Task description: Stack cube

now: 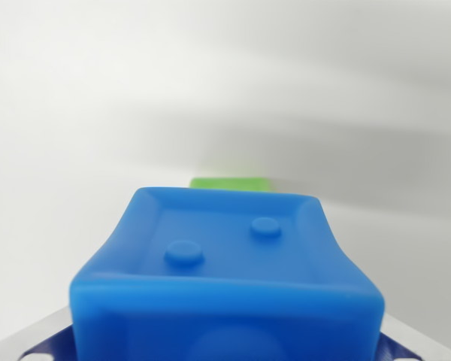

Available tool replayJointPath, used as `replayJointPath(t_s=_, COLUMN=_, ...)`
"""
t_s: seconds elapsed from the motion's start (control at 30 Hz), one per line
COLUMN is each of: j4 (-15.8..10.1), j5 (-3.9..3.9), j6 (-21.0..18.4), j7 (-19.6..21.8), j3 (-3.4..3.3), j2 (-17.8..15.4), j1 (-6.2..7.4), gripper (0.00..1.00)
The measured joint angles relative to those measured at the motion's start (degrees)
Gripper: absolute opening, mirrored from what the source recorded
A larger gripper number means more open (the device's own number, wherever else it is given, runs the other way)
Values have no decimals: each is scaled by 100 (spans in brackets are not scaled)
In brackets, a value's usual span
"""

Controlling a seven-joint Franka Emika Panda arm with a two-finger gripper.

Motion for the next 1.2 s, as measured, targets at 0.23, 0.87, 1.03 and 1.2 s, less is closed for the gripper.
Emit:
replayJointPath(t_s=0.23, j4=-252, j5=10, j6=-6, j7=-100, j3=-7, j2=-273, j1=-4, gripper=0)
replayJointPath(t_s=0.87, j4=-744, j5=31, j6=-1, j7=-296, j3=-33, j2=-772, j1=-6, gripper=0)
replayJointPath(t_s=1.03, j4=-770, j5=31, j6=284, j7=-296, j3=-34, j2=-455, j1=-6, gripper=0)
replayJointPath(t_s=1.2, j4=-798, j5=31, j6=519, j7=-296, j3=-35, j2=-262, j1=-6, gripper=0)
